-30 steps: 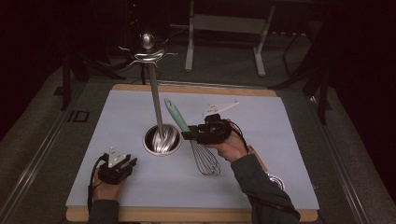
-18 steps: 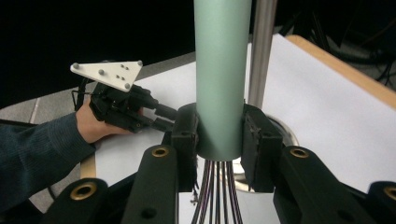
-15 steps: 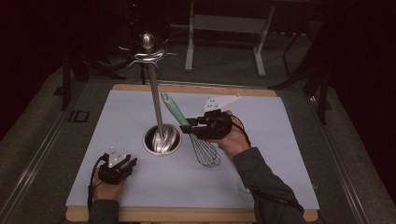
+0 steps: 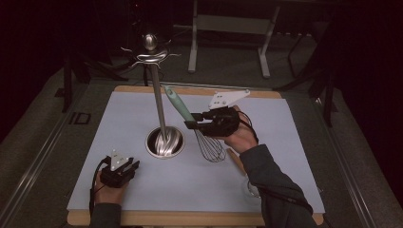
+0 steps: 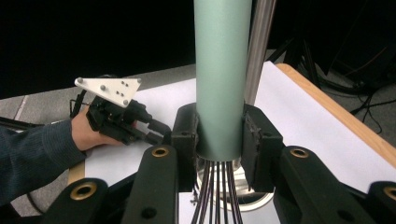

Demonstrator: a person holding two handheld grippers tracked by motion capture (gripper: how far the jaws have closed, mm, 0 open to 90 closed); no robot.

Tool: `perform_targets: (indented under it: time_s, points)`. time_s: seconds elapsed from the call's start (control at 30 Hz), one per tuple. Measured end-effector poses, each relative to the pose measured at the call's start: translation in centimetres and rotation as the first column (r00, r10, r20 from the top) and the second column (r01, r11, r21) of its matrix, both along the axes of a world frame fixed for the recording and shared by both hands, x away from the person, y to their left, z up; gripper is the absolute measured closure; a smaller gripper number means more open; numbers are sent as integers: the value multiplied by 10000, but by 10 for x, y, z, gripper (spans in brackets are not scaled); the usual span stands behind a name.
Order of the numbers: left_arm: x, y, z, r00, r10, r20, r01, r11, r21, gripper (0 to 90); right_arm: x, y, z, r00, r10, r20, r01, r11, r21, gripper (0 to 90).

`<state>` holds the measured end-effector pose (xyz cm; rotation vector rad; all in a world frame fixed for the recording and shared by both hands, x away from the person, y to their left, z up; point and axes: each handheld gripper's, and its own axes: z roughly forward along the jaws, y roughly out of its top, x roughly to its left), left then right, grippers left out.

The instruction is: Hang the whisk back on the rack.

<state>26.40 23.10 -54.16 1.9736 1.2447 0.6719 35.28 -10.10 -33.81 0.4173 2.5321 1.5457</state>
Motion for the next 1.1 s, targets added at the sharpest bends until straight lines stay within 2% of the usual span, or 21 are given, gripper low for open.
perform_targets:
  time_s: [0.33,0.57,1.0,1.1]
  points:
    - [0,0,0,10000,8,-5,-8,10000,5,692,-4,0,11,9989,21,468,-38,9994,355,691]
    - [0,-1,0,10000,11,-16,-11,10000,17,692,-6,-1,25,9967,9,814,-58,9982,592,691]
    - [0,-1,0,10000,29,-19,-29,10000,28,693,-13,6,47,9892,182,1453,-312,9957,873,691]
    - [0,-1,0,10000,34,-19,-34,10000,27,693,-13,8,49,9893,94,1458,-207,9969,765,691]
